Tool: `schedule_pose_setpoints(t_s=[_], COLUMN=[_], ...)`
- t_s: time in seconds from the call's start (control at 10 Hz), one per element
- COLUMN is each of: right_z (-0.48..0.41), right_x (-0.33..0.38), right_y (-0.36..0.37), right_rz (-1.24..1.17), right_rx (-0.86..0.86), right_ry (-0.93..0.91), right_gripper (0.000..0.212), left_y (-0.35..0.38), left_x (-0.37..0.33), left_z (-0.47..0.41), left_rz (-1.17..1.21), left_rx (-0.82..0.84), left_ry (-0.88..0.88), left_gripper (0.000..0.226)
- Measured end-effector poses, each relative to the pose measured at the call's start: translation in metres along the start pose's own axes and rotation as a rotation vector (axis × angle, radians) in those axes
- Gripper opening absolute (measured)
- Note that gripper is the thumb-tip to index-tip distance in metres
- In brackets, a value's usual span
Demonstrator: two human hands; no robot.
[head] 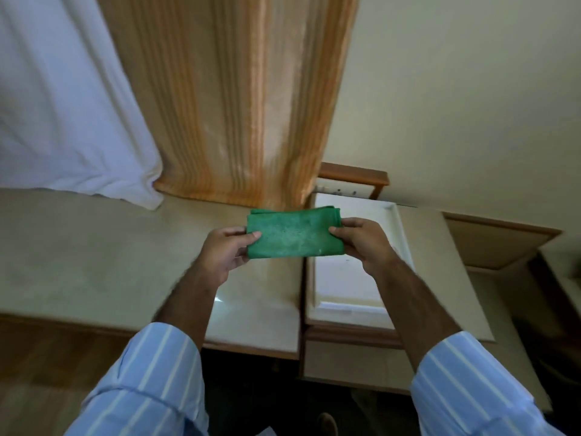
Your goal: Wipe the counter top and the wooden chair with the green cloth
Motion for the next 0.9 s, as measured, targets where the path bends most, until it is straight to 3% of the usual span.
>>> schedule_pose_setpoints(t_s=[0.2,0.3,0.4,0.6,0.7,0.8,0.9], right_z=[-0.018,-0.028,-0.031,-0.033,-0.028,-0.032,-0.035], right_x=[-0.022,-0.038,-0.054,-0.073,-0.072,-0.055,-0.016], right_y=[-0.119,-0.152,-0.171,-0.178,-0.174,-0.176,-0.179], right_rz=[0.3,0.653,0.832,0.93,1.076,1.22,1.283], right_rx=[-0.144,-0.162,-0.15,-0.15,-0.126,-0.102,-0.026], right_ry=[0.025,0.02,0.05,0.136,0.108,-0.033,-0.214], right_gripper=[0.027,0.03,0.035,0.032,0.039,0.054,0.078], left_y=[0.117,0.147,0.167,0.185,0.187,0.189,0.197], left_x=[0.038,0.057,0.075,0.096,0.094,0.079,0.041], left_z=[-0.03,-0.04,-0.047,-0.05,-0.054,-0.061,-0.068], left_rz=[-0.076,-0.208,-0.42,-0.855,-1.139,-1.23,-1.315], left_rx=[0.025,0.019,-0.007,-0.045,-0.049,-0.087,-0.067], left_ry=[-0.067,-0.083,-0.065,0.022,0.038,0.092,0.276], left_gripper=[0.018,0.016,0.025,0.017,0.022,0.039,0.064])
Point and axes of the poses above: each hand's wrist, its own z-axis away from the middle knuckle, its own y-axis out of the palm, x = y × z, the point moved 1 cm from there along -z, towards the middle knuckle, and after that the axes turned 6 degrees about x, right-handed, at the moved point
